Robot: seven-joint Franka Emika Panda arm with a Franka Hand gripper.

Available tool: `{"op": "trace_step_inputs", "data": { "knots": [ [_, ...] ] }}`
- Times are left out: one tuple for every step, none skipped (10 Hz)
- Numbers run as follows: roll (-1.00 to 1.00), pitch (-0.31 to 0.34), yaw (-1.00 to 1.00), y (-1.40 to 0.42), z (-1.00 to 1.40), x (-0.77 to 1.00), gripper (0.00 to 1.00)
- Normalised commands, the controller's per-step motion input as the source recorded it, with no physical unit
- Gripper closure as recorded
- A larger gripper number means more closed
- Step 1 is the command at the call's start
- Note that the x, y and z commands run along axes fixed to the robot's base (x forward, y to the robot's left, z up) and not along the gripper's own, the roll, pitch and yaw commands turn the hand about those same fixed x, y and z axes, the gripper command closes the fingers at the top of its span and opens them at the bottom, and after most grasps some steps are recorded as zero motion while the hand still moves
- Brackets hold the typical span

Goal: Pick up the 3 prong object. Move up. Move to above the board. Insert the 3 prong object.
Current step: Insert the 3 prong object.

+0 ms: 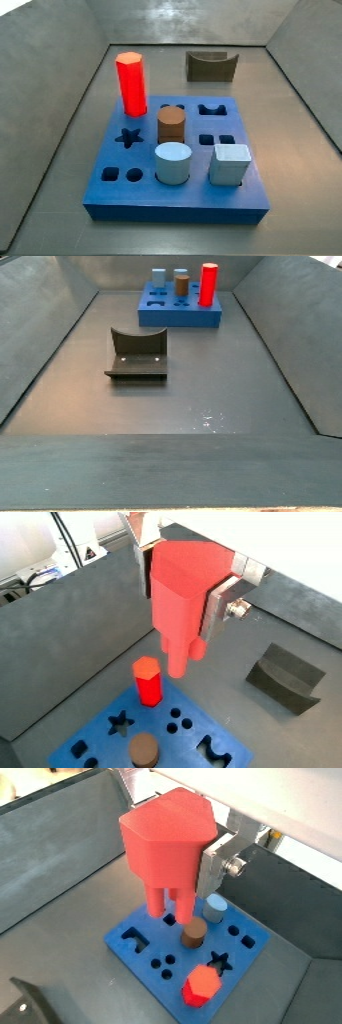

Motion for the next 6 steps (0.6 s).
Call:
{"op": "trace_step_inputs", "data": {
  "knots": [
    [-0.02, 0.0, -0.56, 0.06, -0.28, 0.58, 1.0],
    [-0.04, 0.0, -0.55, 0.11, -0.35, 0.61, 1.0],
    [-0.02, 0.0, -0.56, 0.15, -0.45, 0.61, 1.0],
    [0.0, 0.0, -0.58, 0.16, -0.6, 0.59, 1.0],
    [0.0, 0.0, -0.56, 0.09, -0.76, 0.47, 1.0],
    [0.03, 0.0, -0.51, 0.01, -0.83, 0.37, 1.0]
  ]
}}
